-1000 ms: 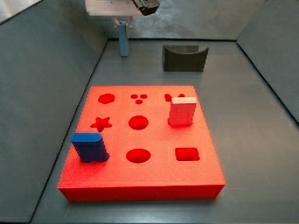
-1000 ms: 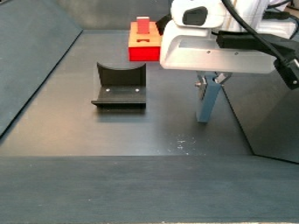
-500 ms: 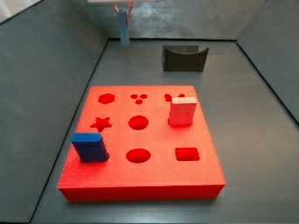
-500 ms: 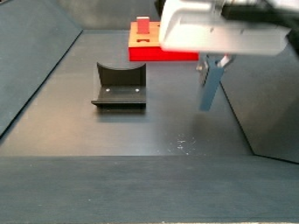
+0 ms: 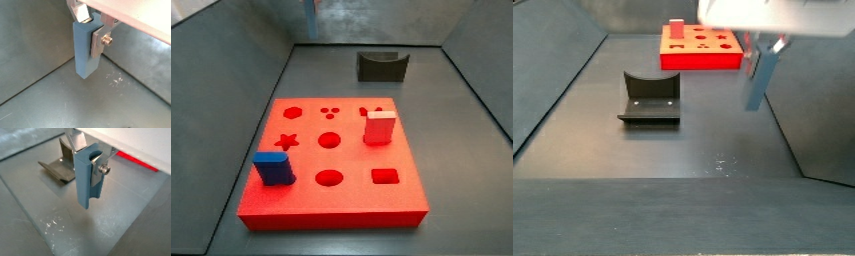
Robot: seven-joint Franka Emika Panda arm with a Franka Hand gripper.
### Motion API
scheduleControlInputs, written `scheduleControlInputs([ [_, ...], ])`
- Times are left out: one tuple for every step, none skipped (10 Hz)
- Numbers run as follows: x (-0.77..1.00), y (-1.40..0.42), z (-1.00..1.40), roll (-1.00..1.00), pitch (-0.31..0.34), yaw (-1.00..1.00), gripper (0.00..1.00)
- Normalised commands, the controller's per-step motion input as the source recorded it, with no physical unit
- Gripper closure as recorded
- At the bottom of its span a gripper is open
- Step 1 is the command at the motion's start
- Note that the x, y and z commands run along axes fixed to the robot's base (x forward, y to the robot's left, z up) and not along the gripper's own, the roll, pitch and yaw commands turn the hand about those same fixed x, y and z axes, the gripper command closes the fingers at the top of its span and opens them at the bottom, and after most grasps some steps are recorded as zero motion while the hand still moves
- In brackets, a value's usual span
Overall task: Pick up the arch object. Move up. Move to above the board. Insert the arch object.
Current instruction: Move to above the board.
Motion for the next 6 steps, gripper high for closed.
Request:
scheduleControlInputs([
  [-0.04, 0.01, 1.00, -0.09, -0.032, 0.07, 1.00],
  [-0.04, 0.01, 1.00, -0.10, -0.003, 0.04, 1.00],
  [-0.04, 0.01, 1.00, -0.11, 0.011, 0.03, 1.00],
  [-0.03, 0.02, 1.00, -0.11, 0.021, 0.02, 1.00],
  [-0.03, 0.02, 1.00, -0.12, 0.044, 0.01, 1.00],
  [-0.02, 0.02, 1.00, -0.12, 0.051, 0.01, 1.00],
])
